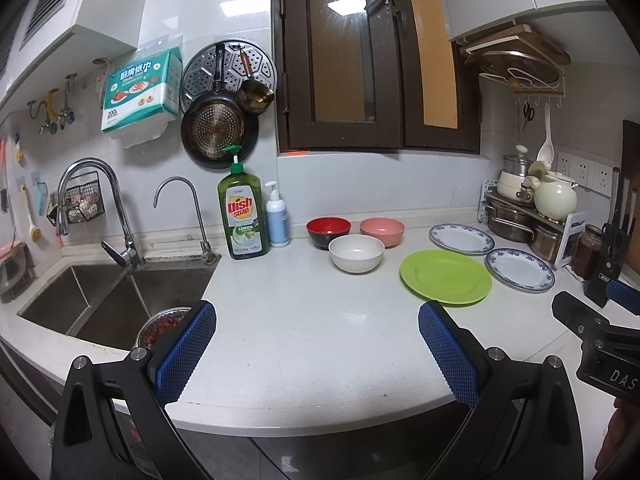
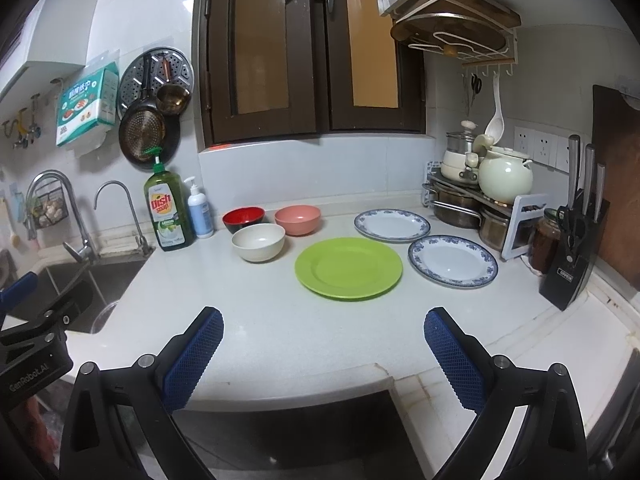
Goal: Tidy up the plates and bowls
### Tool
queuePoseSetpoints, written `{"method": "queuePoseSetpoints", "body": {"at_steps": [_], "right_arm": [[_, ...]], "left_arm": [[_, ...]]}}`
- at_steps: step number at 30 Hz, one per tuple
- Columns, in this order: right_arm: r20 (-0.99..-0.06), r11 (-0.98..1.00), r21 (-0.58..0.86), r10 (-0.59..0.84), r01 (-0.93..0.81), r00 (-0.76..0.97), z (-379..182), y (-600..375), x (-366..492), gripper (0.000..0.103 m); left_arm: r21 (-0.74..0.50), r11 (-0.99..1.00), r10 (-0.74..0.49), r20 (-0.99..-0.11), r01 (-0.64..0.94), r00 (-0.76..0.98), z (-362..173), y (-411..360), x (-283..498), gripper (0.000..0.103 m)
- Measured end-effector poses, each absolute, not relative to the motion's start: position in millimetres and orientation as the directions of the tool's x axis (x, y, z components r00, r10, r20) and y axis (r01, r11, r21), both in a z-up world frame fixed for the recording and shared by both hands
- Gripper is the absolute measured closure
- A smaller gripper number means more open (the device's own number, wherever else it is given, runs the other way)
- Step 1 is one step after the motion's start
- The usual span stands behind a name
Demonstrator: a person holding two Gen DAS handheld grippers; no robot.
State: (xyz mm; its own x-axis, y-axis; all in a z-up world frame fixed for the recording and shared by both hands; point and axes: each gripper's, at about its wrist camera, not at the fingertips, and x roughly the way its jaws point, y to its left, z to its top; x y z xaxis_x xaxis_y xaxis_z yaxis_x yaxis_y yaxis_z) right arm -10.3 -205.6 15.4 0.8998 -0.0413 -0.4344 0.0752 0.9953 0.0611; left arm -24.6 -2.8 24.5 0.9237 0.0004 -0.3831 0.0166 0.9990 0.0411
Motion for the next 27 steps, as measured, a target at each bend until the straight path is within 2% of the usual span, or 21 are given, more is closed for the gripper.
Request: {"method": "queuePoseSetpoints", "body": {"at_steps": [27], "right_arm": [[-0.418,0.997,0.051,-0.033,0.06,0.908,23.1,-204.9,-18.4,0.001]], "left_arm": [[0.044,0.999,0.006,-0.352,0.01,0.936,31.9,-0.7,-31.1,0.0]]}}
